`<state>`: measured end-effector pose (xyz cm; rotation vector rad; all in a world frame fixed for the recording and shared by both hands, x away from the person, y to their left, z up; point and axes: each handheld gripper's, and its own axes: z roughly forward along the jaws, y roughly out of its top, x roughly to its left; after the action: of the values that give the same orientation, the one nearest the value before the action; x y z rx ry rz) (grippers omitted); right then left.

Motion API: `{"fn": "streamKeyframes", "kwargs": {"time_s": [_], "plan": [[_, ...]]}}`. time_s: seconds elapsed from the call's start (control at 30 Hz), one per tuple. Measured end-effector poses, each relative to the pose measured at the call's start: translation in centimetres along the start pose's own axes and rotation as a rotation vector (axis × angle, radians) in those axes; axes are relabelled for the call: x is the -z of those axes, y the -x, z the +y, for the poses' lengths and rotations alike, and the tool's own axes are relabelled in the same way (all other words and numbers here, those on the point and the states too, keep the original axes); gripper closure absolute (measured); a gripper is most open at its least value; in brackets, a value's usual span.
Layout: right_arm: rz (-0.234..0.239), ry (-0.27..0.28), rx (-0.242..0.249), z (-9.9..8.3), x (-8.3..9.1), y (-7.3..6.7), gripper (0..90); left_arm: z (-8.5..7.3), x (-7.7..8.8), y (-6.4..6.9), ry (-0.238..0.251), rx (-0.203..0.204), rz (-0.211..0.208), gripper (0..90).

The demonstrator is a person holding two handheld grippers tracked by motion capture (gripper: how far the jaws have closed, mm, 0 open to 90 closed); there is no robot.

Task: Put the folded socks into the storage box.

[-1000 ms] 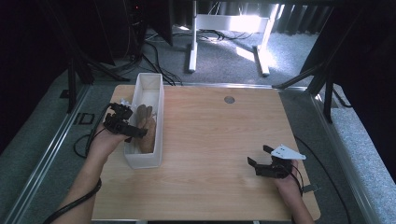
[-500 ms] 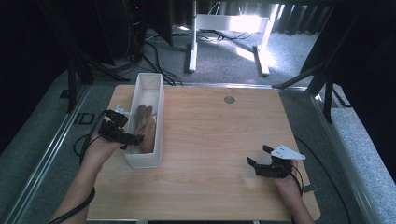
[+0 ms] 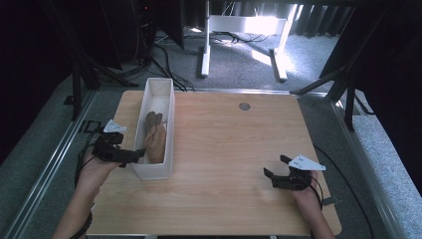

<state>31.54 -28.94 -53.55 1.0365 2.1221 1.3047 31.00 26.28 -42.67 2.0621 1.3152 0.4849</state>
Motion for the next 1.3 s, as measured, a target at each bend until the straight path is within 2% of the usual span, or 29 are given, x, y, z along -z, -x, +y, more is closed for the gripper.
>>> {"fn": "streamKeyframes", "kwargs": {"time_s": [0.13,0.23,0.37,0.53,0.63,0.87,1.1,1.23,1.3], "plan": [[0.000,-0.001,0.001,0.0,0.0,-0.1,12.7,-1.3,0.0,-0.2,-0.004,-0.004,0.007,8.4],[0.000,-0.002,0.002,0.0,0.0,-0.1,12.7,-2.1,0.1,-0.3,0.016,0.005,-0.008,8.4],[-0.001,0.000,0.002,0.1,0.0,-0.1,12.7,-3.3,0.3,-0.3,0.041,-0.007,-0.004,8.4],[0.000,-0.001,0.003,0.0,0.0,-0.1,12.7,-5.1,0.3,-0.7,0.070,0.011,0.015,8.4],[0.000,0.000,0.002,0.0,0.0,-0.1,12.7,-6.3,0.2,-0.9,0.089,0.023,0.007,8.4],[-0.001,0.000,0.005,0.0,0.0,-0.1,12.7,-8.6,-0.9,-1.0,0.082,0.017,0.014,8.4],[-0.001,0.001,0.005,0.0,0.0,-0.1,12.7,-10.7,-1.9,-1.1,0.138,0.038,-0.029,8.4],[-0.002,0.001,0.007,0.0,0.0,-0.1,12.7,-11.7,-2.4,-1.1,0.162,0.065,-0.044,8.4],[-0.003,0.002,0.005,0.0,0.0,-0.1,12.7,-12.1,-2.6,-1.0,0.168,0.074,-0.037,8.4]]}}
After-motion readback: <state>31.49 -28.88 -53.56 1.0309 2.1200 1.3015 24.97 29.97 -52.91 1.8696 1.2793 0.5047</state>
